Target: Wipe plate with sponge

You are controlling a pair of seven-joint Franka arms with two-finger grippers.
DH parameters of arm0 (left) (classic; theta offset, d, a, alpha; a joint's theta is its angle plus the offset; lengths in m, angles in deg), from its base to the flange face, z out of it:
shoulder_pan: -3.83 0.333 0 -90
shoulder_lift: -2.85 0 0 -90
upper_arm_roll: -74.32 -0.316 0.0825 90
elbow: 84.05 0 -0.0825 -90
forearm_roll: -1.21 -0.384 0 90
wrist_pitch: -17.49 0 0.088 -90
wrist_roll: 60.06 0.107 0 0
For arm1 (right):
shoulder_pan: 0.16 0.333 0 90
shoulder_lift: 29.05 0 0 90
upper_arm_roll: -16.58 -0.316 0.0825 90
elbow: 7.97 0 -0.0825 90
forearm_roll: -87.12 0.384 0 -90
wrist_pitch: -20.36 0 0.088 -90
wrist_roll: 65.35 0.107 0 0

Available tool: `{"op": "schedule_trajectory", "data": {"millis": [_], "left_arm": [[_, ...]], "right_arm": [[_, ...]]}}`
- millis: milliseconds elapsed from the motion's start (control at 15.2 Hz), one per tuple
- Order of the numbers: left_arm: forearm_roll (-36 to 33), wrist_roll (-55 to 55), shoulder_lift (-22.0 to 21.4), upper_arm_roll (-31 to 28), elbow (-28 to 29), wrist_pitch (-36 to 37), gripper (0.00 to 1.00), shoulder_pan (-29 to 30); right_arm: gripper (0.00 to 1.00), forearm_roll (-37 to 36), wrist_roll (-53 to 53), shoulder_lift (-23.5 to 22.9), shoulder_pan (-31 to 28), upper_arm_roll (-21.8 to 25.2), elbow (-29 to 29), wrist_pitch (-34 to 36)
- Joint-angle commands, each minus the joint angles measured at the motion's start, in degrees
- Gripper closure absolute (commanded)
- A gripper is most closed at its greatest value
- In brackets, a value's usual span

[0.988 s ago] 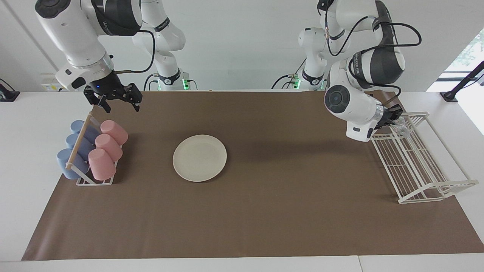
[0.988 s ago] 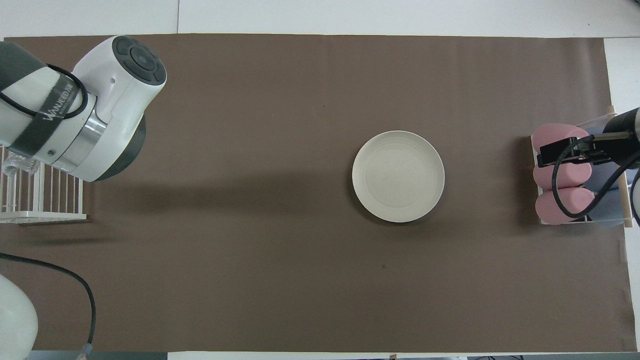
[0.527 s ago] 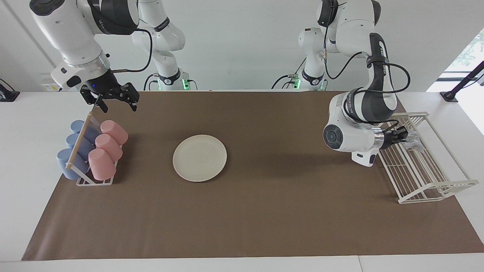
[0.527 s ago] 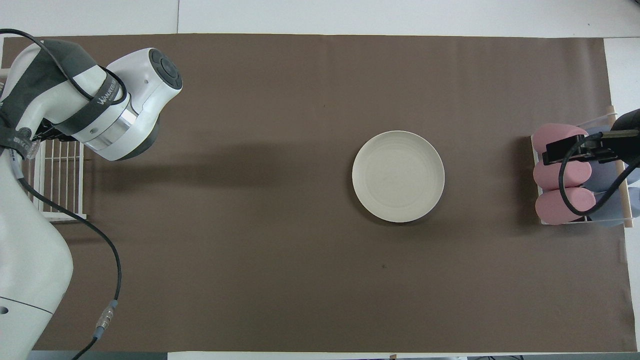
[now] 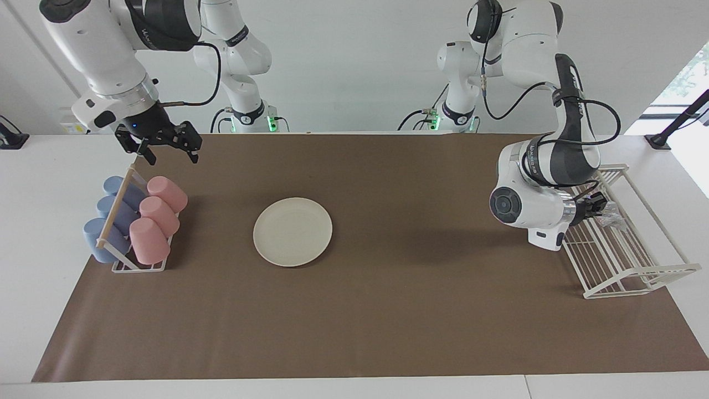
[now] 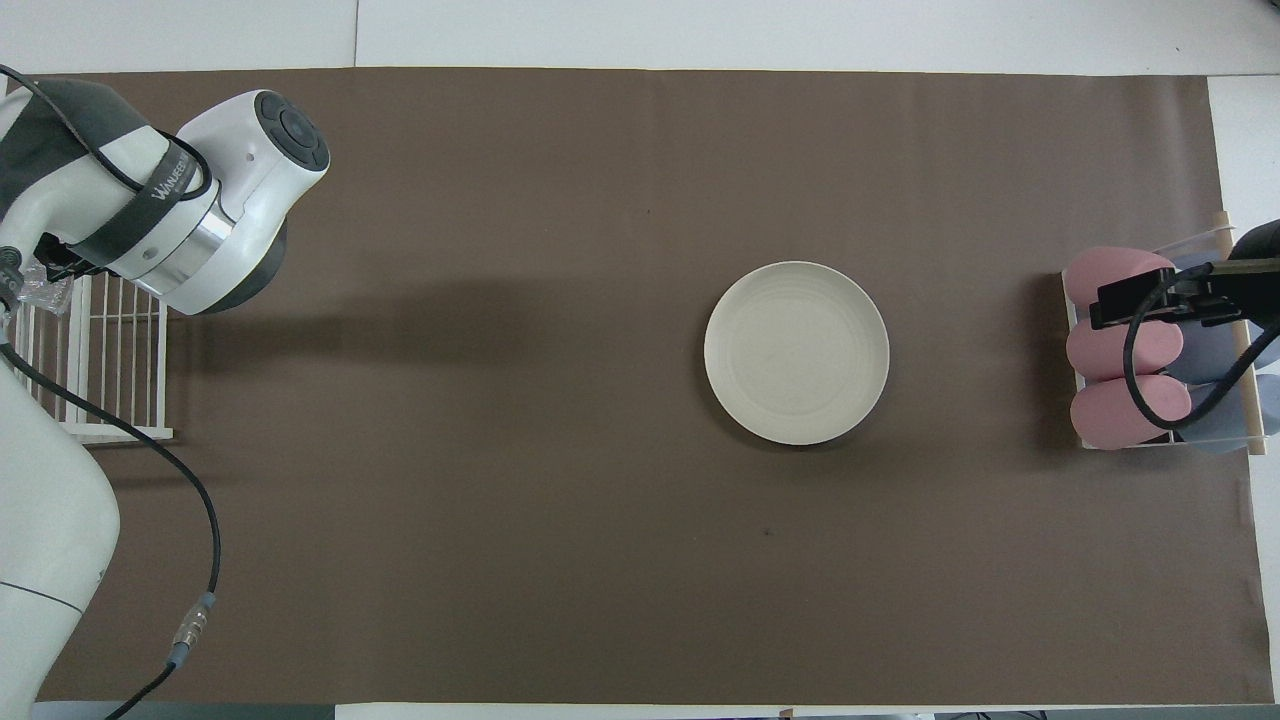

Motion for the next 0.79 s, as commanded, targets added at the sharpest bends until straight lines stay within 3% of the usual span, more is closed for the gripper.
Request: {"op": "schedule_trajectory", "data": {"millis": [0, 132, 198, 263, 395, 461, 527, 725], "left_arm": [[0.67, -1.1, -0.65, 0.16, 1.21, -1.73, 1.0, 0.71], [0.67, -1.01, -0.65, 0.16, 1.3, -1.99, 0.95, 0.71], [0.67, -1.01, -0.65, 0.16, 1.3, -1.99, 0.76, 0.8], [0.67, -1.01, -0.65, 0.16, 1.3, -1.99, 0.48, 1.15], [0.85, -1.01, -0.65, 0.25, 1.56, -2.25, 0.27, 1.32], [0.85, -1.01, -0.65, 0.16, 1.57, -2.6, 0.06, 1.41], [0.85, -1.01, -0.65, 0.16, 1.57, -2.69, 0.0, 1.41], [1.11, -0.83, -0.65, 0.25, 1.48, -2.69, 0.0, 1.41]], "right_arm": [[0.0, 0.37, -0.65, -0.85, -0.42, -0.35, -2.62, 1.04], [0.0, 0.28, -0.65, -0.94, -0.51, -0.35, -2.53, 1.3], [0.0, 0.28, -0.65, -0.94, -0.42, -0.35, -2.53, 1.3], [0.0, 0.19, -0.65, -0.94, -0.42, -0.35, -2.62, 1.13], [0.0, 0.28, -0.65, -0.94, -0.42, -0.35, -2.62, 0.95], [0.0, 0.28, -0.65, -0.94, -0.33, -0.35, -2.53, 1.04], [0.0, 0.19, -0.65, -0.94, -0.33, -0.35, -2.53, 1.04], [0.0, 0.19, -0.65, -0.94, -0.33, -0.35, -2.53, 0.95]]}}
